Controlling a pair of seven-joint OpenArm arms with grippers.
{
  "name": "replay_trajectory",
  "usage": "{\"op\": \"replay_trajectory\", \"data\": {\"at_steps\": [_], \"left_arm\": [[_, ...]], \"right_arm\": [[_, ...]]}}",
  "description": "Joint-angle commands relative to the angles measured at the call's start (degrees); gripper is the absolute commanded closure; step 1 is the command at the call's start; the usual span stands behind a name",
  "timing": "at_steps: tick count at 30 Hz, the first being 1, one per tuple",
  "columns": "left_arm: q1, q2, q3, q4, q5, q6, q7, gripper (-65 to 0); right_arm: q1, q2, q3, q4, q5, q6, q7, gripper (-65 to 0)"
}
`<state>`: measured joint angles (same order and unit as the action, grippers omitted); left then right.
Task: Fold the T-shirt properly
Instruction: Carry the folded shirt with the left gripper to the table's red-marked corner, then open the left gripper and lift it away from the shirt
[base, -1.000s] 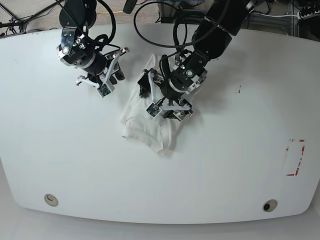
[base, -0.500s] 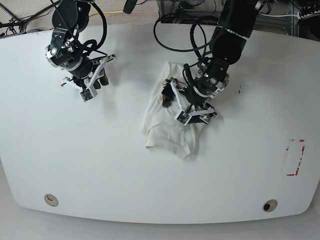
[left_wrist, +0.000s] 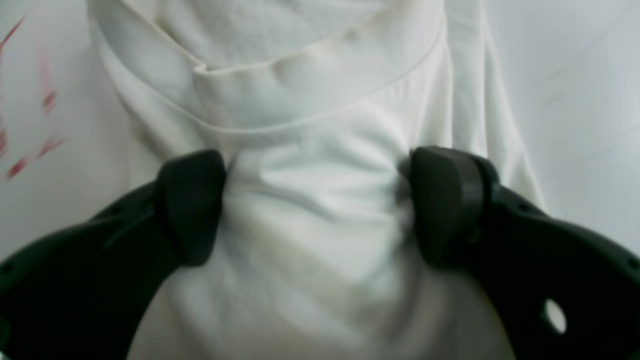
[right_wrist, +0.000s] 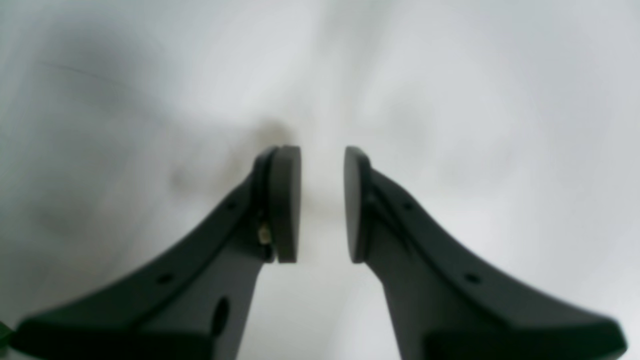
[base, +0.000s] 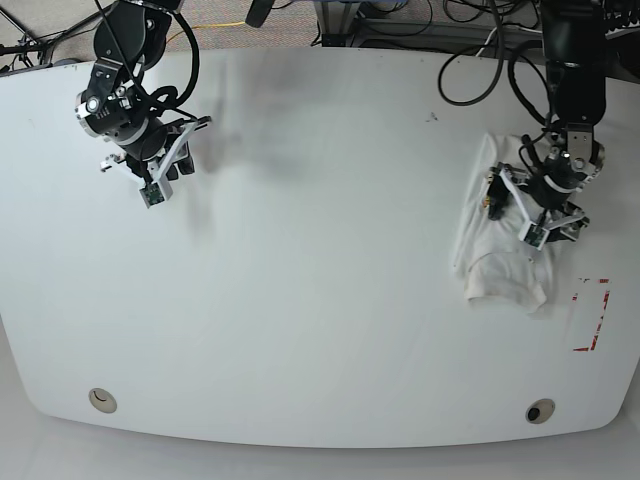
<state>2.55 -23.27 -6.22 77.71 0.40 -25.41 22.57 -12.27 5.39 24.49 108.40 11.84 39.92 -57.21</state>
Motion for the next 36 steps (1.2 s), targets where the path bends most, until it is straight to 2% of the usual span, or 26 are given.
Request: {"op": "replay_trajectory", "data": {"at_steps": [1, 8, 15, 18, 23, 27, 32, 34, 36], "left_arm": [[1.0, -3.8, -3.5, -5.8, 5.9, -1.3, 5.6, -54.2], [1.0, -11.9, -8.7, -19.8, 5.9, -4.8, -4.4, -54.2], [0.9, -17.0, -8.9, -25.8, 5.4, -6.0, -8.8, -54.2], [1.0, -19.2, -8.9, -25.6, 1.9, -6.0, -8.9, -54.2], [1.0, -24.6, -8.9, -25.3, -8.0, -6.0, -8.8, -54.2], [1.5, -25.6, -8.9, -18.6, -10.0, -6.0, -8.5, -54.2], [2.1, -25.6, -9.2, -8.6, -9.9, -5.9, -1.0, -54.2], [1.9, -25.0, -10.4, -4.2, -9.9, -5.9, 1.9, -54.2], [1.9, -22.5, -11.5, 0.3, -9.9, -5.9, 3.7, -54.2]], "right_arm": [[1.1, 0.4, 0.1, 1.4, 0.8, 0.1, 1.3, -13.6], [1.2, 0.4, 0.2, 1.6, 0.9, 0.1, 1.3, -13.6], [1.0, 0.4, 0.2, 2.3, 0.9, 0.1, 1.4, -13.6], [0.9, 0.5, 0.2, 2.3, 0.9, 0.1, 1.4, -13.6], [0.8, 0.5, 0.2, 3.5, 0.6, 0.1, 1.5, -13.6], [0.8, 1.3, 0.2, 3.5, 0.8, 0.1, 1.6, -13.6], [1.2, 2.0, 0.2, 3.5, 0.5, 0.1, 1.7, -13.6], [1.2, 2.0, 0.2, 3.5, 0.3, 0.1, 2.9, -13.6], [1.2, 2.0, 0.2, 3.5, 0.3, 0.1, 4.7, -13.6]]}}
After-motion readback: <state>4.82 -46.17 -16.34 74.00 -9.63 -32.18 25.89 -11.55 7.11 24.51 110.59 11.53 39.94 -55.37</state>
